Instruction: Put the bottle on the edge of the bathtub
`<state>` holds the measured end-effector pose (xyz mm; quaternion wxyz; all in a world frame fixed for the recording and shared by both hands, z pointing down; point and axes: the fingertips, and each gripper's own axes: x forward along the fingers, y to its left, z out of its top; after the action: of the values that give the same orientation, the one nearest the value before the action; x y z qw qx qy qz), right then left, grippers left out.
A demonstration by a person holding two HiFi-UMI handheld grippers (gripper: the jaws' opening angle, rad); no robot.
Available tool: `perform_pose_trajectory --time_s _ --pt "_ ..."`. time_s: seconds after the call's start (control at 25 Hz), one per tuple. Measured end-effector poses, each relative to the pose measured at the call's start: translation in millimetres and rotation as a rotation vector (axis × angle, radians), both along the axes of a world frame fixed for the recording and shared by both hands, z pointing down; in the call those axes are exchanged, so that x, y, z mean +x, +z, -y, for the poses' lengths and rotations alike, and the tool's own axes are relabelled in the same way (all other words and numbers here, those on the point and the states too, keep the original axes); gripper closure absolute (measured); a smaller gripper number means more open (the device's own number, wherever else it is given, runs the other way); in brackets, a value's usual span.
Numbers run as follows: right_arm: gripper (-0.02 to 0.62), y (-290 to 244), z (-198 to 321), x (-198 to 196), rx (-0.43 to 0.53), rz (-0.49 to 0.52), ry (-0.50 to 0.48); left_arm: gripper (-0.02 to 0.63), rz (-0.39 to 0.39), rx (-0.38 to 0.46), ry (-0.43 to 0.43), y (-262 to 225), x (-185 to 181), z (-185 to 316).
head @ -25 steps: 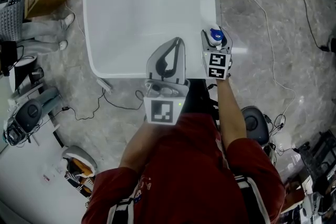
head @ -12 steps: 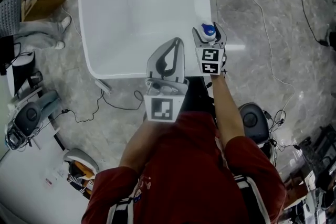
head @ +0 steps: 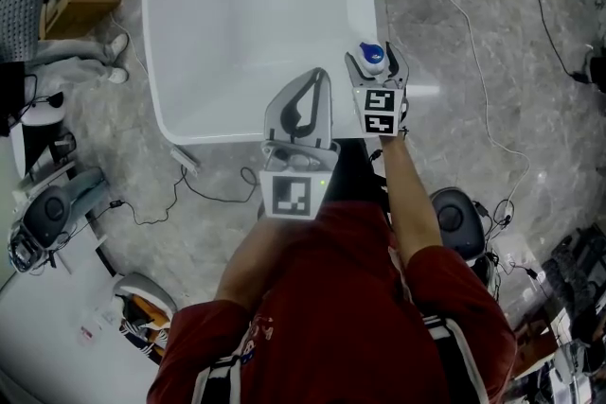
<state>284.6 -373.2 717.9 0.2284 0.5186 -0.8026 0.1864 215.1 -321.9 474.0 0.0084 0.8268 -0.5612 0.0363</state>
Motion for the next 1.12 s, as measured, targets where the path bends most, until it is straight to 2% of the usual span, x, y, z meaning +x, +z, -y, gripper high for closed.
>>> perform_pose_trajectory --time_s 0.44,0.76,0.92,1.04,1.08,1.12 --pt "0.224 -27 -7 4 0.027 -0.007 -0.012 0.591 -0.035 0.033 0.007 -18 4 -2" --pt "0.215 -41 -16 1 0.038 -0.044 -0.02 0.591 -0.055 0.061 0.022 -30 -11 -3" --pt "0.209 -54 -22 -2 0.044 -0.045 -0.019 0.591 -0.038 0.079 0.052 -34 -20 -3" --pt "0.204 -67 -26 3 0.059 -0.067 -0.022 0.591 0.043 0.053 0.111 -20 -17 -3" --pt "0.204 -72 -27 3 0.065 -0.069 -0.014 0.591 0.051 0.039 0.125 -16 -19 -4" --pt "0.204 -77 -29 1 0.07 -0.066 -0.004 0.591 0.024 0.029 0.123 -15 -22 -4"
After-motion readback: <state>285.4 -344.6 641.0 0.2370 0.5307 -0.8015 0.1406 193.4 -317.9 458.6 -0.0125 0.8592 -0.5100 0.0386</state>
